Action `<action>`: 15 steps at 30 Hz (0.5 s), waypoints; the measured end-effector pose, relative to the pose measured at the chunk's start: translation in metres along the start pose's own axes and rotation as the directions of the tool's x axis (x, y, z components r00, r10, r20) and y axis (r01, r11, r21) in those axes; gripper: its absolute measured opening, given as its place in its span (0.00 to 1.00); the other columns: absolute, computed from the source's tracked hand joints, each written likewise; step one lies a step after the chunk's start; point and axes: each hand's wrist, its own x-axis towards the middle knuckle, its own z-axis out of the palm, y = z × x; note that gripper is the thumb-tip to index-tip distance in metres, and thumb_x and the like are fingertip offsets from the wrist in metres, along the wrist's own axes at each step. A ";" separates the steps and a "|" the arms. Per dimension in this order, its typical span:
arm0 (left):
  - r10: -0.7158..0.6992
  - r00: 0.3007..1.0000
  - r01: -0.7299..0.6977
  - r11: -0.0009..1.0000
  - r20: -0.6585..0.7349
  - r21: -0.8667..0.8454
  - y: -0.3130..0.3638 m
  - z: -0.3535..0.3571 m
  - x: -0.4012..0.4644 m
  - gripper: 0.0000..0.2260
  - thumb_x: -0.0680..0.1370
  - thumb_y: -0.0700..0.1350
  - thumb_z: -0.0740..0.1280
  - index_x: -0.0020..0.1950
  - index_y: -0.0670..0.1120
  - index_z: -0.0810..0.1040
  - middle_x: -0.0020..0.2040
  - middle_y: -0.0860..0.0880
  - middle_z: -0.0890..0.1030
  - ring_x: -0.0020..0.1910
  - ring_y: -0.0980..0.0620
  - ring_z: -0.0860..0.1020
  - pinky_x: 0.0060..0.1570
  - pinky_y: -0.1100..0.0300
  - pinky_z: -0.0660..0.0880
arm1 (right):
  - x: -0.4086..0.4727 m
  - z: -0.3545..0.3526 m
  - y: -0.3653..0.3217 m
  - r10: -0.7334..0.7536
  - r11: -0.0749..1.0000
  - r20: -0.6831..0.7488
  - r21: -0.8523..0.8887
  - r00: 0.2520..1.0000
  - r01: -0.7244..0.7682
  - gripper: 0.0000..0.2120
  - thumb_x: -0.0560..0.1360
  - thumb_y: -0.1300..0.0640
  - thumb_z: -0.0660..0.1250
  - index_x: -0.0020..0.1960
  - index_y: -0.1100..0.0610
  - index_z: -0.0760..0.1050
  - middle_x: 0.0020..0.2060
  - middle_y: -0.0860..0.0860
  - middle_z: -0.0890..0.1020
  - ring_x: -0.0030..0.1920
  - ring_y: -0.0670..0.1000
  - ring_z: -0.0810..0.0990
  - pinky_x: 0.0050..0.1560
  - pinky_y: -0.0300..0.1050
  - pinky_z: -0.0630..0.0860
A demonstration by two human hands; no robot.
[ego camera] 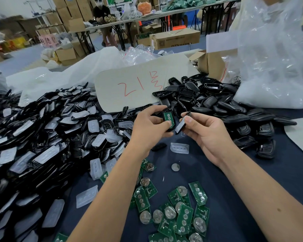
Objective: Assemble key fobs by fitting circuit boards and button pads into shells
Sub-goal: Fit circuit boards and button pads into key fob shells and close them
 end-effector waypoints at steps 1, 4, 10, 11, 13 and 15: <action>0.011 1.000 -0.011 1.000 0.004 0.011 0.000 0.001 0.000 0.19 0.77 0.33 0.72 0.63 0.52 0.81 0.40 0.47 0.82 0.37 0.44 0.87 0.40 0.59 0.83 | 0.000 0.000 0.000 -0.002 1.000 0.004 -0.003 1.000 0.002 0.16 0.68 0.53 0.75 0.53 0.59 0.85 0.46 0.53 0.87 0.50 0.50 0.85 0.57 0.46 0.83; 0.043 0.999 -0.044 0.997 0.004 0.059 -0.001 0.004 -0.001 0.19 0.76 0.34 0.73 0.62 0.53 0.82 0.37 0.50 0.82 0.37 0.46 0.87 0.43 0.53 0.85 | 0.000 -0.001 0.001 -0.005 1.000 0.010 -0.001 1.000 0.005 0.16 0.68 0.52 0.76 0.53 0.58 0.86 0.48 0.55 0.87 0.51 0.52 0.85 0.58 0.47 0.83; 0.085 0.996 -0.080 0.988 -0.027 0.135 -0.004 0.005 0.001 0.20 0.75 0.35 0.73 0.63 0.54 0.82 0.34 0.53 0.82 0.35 0.48 0.86 0.44 0.49 0.85 | 0.000 -0.002 0.000 -0.009 1.000 0.003 0.003 1.000 0.009 0.14 0.68 0.52 0.76 0.51 0.57 0.87 0.46 0.54 0.87 0.49 0.50 0.85 0.53 0.43 0.82; 0.085 0.996 -0.080 0.987 -0.028 0.140 -0.004 0.005 0.001 0.20 0.75 0.35 0.73 0.62 0.55 0.82 0.35 0.53 0.82 0.35 0.47 0.86 0.44 0.48 0.85 | 0.000 -0.002 0.000 -0.009 1.000 0.004 0.005 1.000 0.009 0.14 0.68 0.52 0.76 0.51 0.57 0.87 0.46 0.54 0.87 0.49 0.50 0.85 0.53 0.43 0.82; 0.087 0.996 -0.083 0.985 -0.020 0.149 -0.005 0.005 0.001 0.20 0.75 0.36 0.73 0.62 0.56 0.82 0.35 0.53 0.83 0.35 0.47 0.87 0.45 0.48 0.85 | 0.000 -0.002 0.001 -0.007 1.000 0.002 0.009 1.000 0.007 0.15 0.68 0.52 0.76 0.52 0.57 0.86 0.46 0.54 0.87 0.49 0.49 0.85 0.53 0.42 0.82; 0.092 0.996 -0.088 0.983 -0.016 0.158 -0.006 0.005 0.000 0.20 0.75 0.36 0.73 0.62 0.56 0.82 0.35 0.52 0.83 0.35 0.47 0.87 0.45 0.48 0.85 | 0.000 -0.002 0.001 -0.006 1.000 -0.001 0.007 1.000 0.006 0.16 0.67 0.52 0.76 0.52 0.58 0.86 0.46 0.54 0.87 0.49 0.50 0.85 0.53 0.42 0.82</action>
